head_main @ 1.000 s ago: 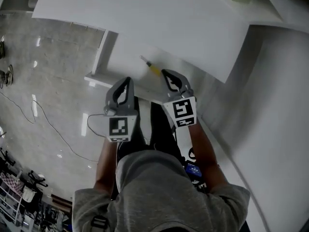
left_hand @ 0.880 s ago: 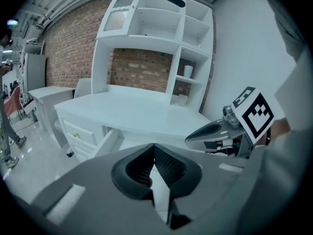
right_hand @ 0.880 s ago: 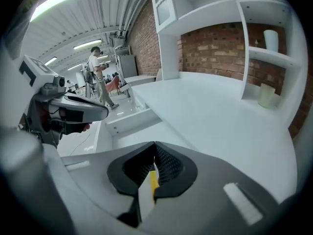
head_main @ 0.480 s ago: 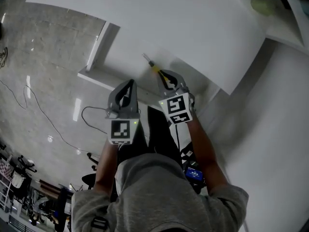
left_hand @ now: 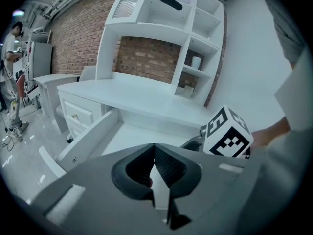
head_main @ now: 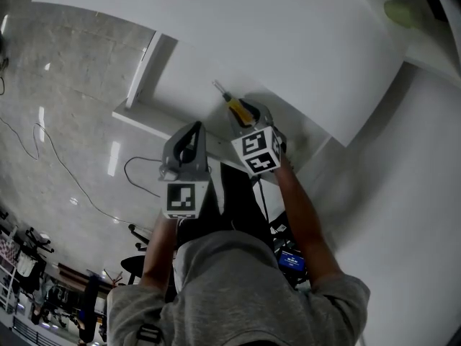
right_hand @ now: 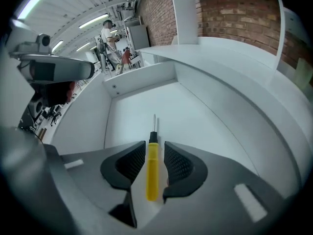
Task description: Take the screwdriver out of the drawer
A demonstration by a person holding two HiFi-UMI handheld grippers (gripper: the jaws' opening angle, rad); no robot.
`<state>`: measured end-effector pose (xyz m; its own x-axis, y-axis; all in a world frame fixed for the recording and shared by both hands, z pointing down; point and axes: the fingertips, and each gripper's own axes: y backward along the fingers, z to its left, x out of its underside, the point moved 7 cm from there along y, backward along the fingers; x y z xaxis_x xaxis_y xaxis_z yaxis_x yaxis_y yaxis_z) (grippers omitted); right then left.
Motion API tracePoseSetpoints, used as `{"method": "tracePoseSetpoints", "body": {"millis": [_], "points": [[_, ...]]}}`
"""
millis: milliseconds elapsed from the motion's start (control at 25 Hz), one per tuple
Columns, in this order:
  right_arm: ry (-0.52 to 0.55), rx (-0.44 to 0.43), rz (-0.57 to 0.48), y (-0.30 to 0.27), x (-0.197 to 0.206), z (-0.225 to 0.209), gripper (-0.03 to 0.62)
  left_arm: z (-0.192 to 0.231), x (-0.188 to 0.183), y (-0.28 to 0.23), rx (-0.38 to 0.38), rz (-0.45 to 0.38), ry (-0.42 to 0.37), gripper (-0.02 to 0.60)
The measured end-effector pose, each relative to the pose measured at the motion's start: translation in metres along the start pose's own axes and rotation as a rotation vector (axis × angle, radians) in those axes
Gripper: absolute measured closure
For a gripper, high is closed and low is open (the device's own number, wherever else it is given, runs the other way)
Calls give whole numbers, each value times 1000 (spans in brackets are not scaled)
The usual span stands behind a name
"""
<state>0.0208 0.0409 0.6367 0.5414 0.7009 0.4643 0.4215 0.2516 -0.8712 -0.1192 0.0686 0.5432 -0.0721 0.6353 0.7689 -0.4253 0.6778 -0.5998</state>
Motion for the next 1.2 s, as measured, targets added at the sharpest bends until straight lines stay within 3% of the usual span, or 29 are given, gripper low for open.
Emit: {"method": "tracePoseSetpoints", "body": {"millis": [400,640,1200], "points": [[17,-36,66,-20,8,3,459,-4,6,-1,-1,14,24,569],[29,-9,74,-25,8,3,508,0,6,-2,4,13,12,569],[20,17,88,-23,9,4,517,5,3,6,-12,5,13,569]]}}
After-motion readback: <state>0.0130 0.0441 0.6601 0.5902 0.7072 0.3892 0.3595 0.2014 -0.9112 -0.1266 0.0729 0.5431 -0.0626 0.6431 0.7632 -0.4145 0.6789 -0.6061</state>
